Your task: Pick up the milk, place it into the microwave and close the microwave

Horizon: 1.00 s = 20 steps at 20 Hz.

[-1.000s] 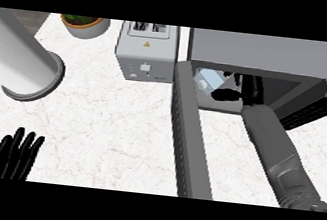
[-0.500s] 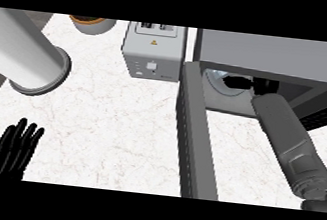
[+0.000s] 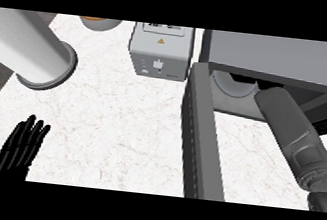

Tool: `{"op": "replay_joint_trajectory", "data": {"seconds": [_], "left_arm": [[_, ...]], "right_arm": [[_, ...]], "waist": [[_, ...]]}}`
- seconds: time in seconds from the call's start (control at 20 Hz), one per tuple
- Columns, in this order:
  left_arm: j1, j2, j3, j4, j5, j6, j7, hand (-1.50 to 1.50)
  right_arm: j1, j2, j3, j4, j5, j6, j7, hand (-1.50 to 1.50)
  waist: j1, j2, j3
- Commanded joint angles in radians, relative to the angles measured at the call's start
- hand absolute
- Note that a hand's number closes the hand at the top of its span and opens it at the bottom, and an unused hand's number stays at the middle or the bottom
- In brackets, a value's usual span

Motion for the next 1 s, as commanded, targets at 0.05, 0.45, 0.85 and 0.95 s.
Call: {"op": "replay_joint_trajectory", "data": {"seconds": [0.05,0.45,0.85,0.95], "left_arm": [[-0.009,-0.003,-0.018,0.015,-0.022,-0.003,-0.002,-1.5],[-0.023,-0.021,-0.036,0.009,-0.015,-0.013,-0.01,-1.5],[-0.006,-0.034,-0.059,0.022,-0.023,-0.022,-0.018,-1.5],[-0.056,-0.041,-0.066,0.032,-0.037,-0.014,-0.004,-1.5]], "right_arm": [[-0.023,0.004,0.026,0.036,0.031,0.023,0.008,-1.5],[0.017,0.025,-0.028,0.005,-0.028,0.191,-0.109,-1.5],[0.063,0.057,-0.11,-0.022,-0.113,0.287,-0.222,-1.5],[0.069,0.052,-0.128,-0.024,-0.131,0.321,-0.243,-1.5]], "waist": [[0.009,0.002,0.0],[-0.01,-0.001,0.002],[-0.029,-0.013,0.001],[-0.039,-0.012,0.001]]}}
